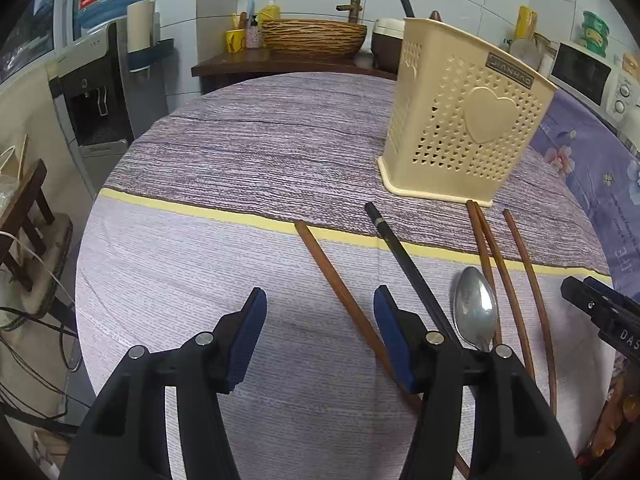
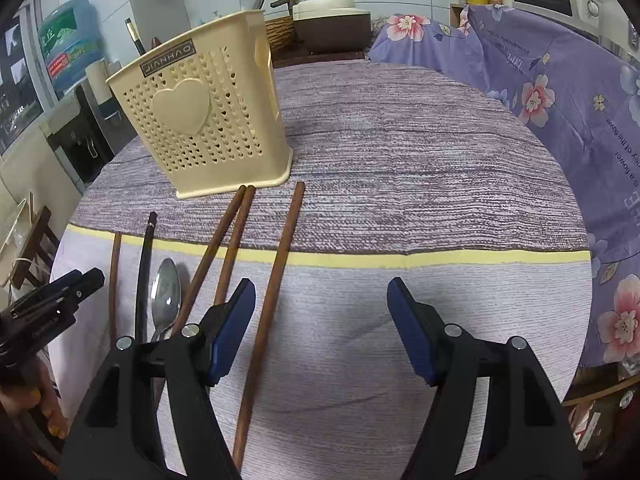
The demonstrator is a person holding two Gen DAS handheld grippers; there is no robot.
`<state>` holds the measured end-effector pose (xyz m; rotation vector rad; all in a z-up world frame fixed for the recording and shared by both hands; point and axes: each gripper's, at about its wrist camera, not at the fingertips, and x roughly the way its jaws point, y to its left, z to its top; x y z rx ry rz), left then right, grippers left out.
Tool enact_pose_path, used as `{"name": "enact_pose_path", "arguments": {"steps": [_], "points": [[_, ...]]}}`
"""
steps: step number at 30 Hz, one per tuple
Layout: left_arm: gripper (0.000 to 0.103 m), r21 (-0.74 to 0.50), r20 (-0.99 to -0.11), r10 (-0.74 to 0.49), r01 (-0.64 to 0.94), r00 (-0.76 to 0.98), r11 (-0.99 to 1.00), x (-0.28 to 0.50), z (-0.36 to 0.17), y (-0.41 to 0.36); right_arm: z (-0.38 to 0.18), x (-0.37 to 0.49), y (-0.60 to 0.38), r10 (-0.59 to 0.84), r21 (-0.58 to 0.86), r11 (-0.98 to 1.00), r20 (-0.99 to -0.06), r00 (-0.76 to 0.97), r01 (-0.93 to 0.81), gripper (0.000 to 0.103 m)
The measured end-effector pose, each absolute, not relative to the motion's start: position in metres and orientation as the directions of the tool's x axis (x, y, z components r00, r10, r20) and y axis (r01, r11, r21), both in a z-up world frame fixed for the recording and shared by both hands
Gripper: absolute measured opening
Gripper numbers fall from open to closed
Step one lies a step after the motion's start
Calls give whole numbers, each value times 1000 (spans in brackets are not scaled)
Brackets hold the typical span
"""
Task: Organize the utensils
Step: 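Bring both open tools back over the remaining utensils, then grasp a brown wooden chopstick with the left tool while the right tool grasps another brown chopstick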
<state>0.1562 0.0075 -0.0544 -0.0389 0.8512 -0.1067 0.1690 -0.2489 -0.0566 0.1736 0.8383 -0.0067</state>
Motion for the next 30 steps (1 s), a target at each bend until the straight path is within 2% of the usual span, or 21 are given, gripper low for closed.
{"name": "enact_pose_path", "arguments": {"steps": [3, 9, 12, 13, 18, 24, 26, 30], "points": [[56, -94, -761, -113, 64, 639, 994, 164, -58, 9, -56, 173, -243, 60, 144, 987, -742, 667, 70, 69], [42, -48, -778, -71, 53, 624, 997, 184, -64, 1, -56, 184, -234, 49, 119, 991, -748, 662, 62, 69], [24, -41, -776, -80, 77, 625, 996, 192, -64, 0, -58, 189, -231, 51, 118, 991, -754, 655, 59, 69], [14, -43, -778, -89, 89, 622, 995, 195, -63, -1, -58, 192, -230, 53, 117, 991, -757, 651, 56, 69], [11, -115, -792, -163, 117, 588, 986, 212, -62, 3, -62, 208, -229, 59, 118, 992, -773, 632, 51, 63], [11, -138, -793, -174, 106, 584, 985, 209, -62, 5, -69, 224, -227, 37, 98, 993, -790, 612, 66, 55], [12, -135, -792, -163, 92, 588, 987, 203, -61, 6, -72, 227, -226, 30, 91, 993, -797, 604, 72, 48], [18, -129, -787, -146, 71, 600, 989, 196, -62, 6, -74, 231, -222, 3, 58, 996, -792, 611, 70, 44]]}}
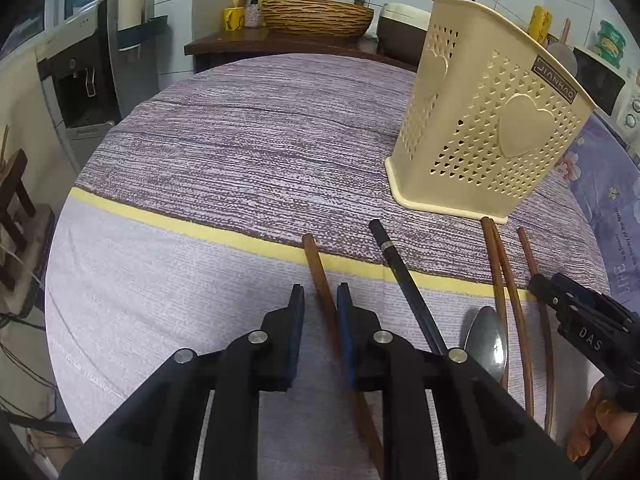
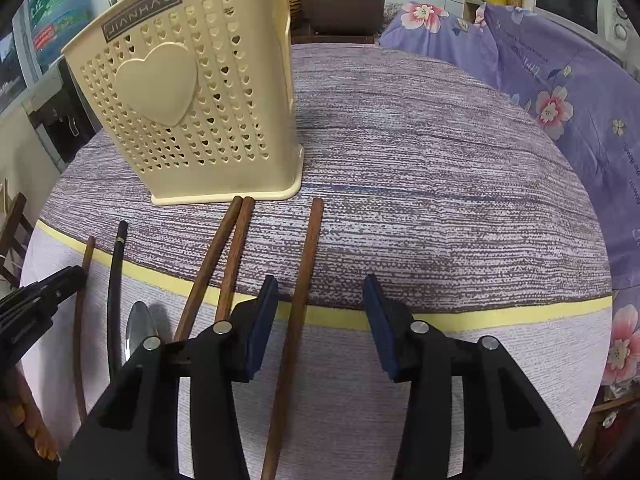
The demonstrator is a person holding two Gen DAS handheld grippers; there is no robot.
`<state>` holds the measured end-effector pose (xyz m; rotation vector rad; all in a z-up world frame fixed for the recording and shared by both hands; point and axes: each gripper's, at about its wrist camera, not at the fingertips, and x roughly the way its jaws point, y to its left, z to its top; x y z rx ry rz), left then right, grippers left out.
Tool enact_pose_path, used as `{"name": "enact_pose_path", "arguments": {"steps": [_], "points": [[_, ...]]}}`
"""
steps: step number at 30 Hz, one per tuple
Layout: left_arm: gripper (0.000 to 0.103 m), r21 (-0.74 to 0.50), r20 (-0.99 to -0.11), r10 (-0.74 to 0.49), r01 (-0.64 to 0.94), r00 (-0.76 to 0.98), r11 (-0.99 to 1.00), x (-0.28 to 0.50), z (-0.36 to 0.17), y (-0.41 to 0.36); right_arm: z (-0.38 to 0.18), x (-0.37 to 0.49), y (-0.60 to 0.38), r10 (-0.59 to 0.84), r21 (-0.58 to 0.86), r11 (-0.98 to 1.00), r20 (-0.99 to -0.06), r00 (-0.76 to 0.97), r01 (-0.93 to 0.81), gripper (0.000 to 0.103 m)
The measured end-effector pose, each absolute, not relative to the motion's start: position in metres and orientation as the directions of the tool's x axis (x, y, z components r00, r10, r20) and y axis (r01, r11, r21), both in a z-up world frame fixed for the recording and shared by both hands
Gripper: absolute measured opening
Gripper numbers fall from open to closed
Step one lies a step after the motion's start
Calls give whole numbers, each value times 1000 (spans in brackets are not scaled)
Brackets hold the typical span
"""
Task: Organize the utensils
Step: 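Grasp a brown wooden chopstick with the left tool while the right tool grasps another brown chopstick, then lift and carry both brown chopsticks upright toward the cream holder with both tools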
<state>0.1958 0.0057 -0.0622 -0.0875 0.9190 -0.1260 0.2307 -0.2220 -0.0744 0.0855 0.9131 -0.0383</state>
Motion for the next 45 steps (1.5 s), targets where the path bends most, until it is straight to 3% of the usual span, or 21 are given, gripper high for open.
{"name": "enact_pose_path", "arguments": {"steps": [3, 9, 13, 17, 32, 45], "points": [[23, -120, -784, -139, 72, 604, 990, 195, -62, 1, -75, 235, -221, -3, 51, 996, -789, 615, 71, 43], [23, -98, -789, -129, 83, 600, 992, 210, -62, -7, -74, 248, -222, -7, 54, 995, -788, 616, 81, 30], [10, -88, -789, -134, 105, 600, 991, 219, -62, -11, -75, 255, -226, 4, 72, 994, -785, 619, 86, 19], [10, -115, -791, -156, 107, 591, 988, 224, -63, -5, -75, 257, -230, 24, 104, 990, -784, 620, 94, 10], [8, -128, -764, -157, 91, 626, 988, 217, -57, -2, -67, 250, -239, 68, 171, 981, -752, 656, 94, 9], [8, -191, -578, -235, 151, 781, 970, 182, 40, 27, 26, 193, -260, 146, 248, 969, -556, 818, -5, 8]]}}
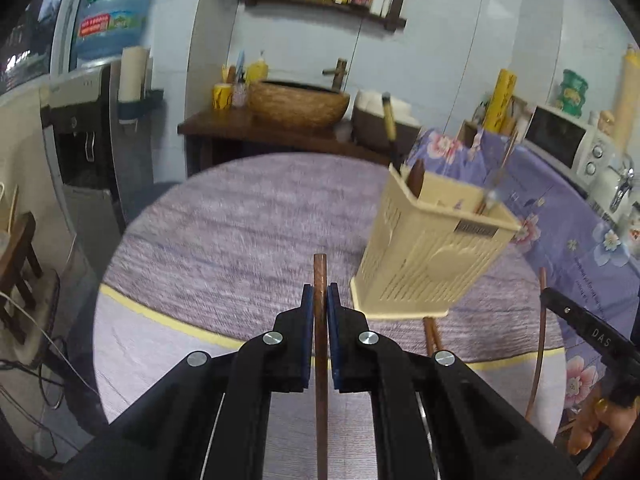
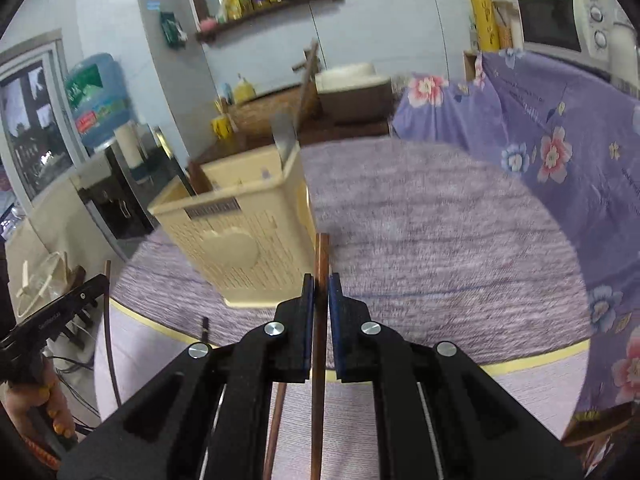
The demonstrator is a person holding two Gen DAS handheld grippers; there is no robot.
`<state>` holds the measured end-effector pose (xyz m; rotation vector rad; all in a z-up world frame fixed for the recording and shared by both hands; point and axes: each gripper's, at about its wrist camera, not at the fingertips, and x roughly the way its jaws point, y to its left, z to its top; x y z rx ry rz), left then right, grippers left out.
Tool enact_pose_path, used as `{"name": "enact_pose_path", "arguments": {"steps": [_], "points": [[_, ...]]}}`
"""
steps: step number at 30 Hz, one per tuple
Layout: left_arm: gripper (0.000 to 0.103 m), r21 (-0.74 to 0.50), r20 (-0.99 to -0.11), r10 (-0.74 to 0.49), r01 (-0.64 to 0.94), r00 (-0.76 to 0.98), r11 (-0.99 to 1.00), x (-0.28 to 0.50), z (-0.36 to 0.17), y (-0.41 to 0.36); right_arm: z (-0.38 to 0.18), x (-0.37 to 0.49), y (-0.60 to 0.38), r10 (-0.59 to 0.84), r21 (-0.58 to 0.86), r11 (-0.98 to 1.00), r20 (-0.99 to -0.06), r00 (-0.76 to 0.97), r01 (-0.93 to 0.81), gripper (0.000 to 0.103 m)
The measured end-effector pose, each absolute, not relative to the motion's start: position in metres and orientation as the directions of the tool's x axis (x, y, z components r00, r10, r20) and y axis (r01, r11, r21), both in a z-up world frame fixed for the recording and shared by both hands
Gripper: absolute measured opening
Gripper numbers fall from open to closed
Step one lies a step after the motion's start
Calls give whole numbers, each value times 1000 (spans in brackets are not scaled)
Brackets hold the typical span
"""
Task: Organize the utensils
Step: 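Lift and carry both brown chopsticks upright toward the cream holder with both tools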
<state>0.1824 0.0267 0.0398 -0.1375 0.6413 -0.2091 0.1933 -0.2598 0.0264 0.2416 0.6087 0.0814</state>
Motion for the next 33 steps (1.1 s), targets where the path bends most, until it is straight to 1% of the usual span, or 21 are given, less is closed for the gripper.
{"name": "enact_pose_path", "arguments": {"steps": [5, 12, 33], "points": [[8, -200, -514, -246, 165, 822, 966, 177, 71, 37, 64, 173, -268, 139, 235, 972, -479, 866, -26, 8], [8, -213, -481, -255, 171, 839, 962, 174, 84, 42, 89, 157, -270, 142, 223, 974, -431, 891, -47, 8], [8, -218, -449, -283, 203, 847, 955, 171, 95, 42, 98, 150, -272, 157, 211, 975, -414, 896, -73, 7]]}}
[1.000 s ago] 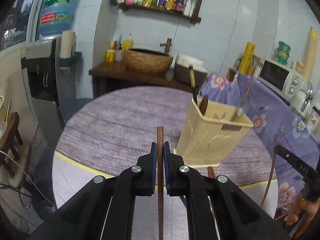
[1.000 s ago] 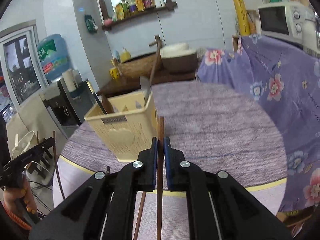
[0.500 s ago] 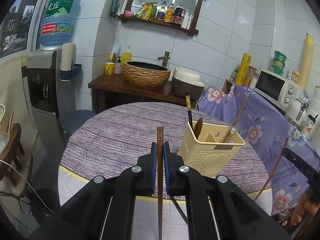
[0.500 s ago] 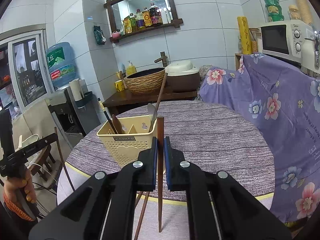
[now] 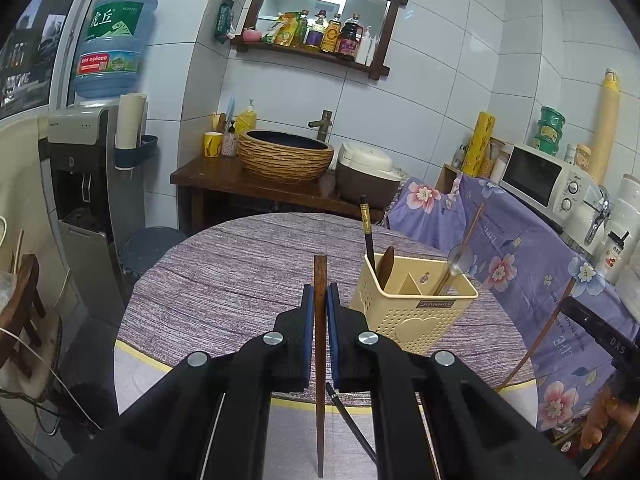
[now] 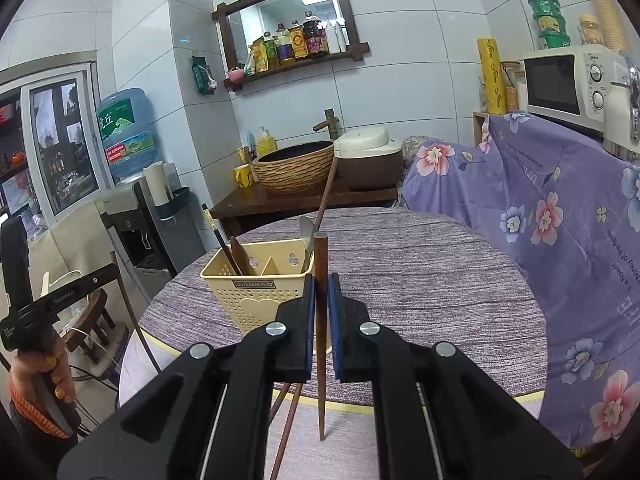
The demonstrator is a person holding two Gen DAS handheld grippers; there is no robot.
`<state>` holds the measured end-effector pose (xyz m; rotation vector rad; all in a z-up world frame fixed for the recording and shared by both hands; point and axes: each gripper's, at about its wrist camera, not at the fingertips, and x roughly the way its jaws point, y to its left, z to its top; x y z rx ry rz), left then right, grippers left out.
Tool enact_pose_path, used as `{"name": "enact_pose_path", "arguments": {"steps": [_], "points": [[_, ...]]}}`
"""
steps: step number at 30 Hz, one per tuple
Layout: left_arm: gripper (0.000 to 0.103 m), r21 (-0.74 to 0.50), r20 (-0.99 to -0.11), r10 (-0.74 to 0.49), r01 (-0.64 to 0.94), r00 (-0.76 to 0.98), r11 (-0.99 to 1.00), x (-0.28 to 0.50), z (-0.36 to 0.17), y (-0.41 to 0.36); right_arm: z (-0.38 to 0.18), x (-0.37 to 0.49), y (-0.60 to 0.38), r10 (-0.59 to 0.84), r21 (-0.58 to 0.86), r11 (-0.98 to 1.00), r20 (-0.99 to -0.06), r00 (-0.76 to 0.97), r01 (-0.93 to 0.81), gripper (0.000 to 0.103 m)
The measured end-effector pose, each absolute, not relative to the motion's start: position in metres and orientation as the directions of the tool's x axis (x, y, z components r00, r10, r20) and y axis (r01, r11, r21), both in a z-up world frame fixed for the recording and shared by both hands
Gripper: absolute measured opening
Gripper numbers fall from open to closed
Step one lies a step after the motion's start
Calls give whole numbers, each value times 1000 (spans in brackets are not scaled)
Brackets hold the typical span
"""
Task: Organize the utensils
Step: 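Lift and carry both brown chopsticks upright toward the cream holder with both tools, then lower both chopsticks into the holder and open both tools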
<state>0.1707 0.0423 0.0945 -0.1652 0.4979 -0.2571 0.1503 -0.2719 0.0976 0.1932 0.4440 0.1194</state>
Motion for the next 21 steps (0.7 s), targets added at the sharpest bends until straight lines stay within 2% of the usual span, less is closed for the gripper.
{"name": "enact_pose_path", "arguments": {"steps": [14, 21], "points": [[8, -210, -411, -289, 219, 864, 953, 175, 113, 41, 110, 154, -267, 162, 193, 977, -402, 901, -89, 7], [8, -185, -363, -283, 229, 888, 956, 184, 150, 41, 146, 167, -269, 148, 140, 985, -379, 913, -101, 7]]}}
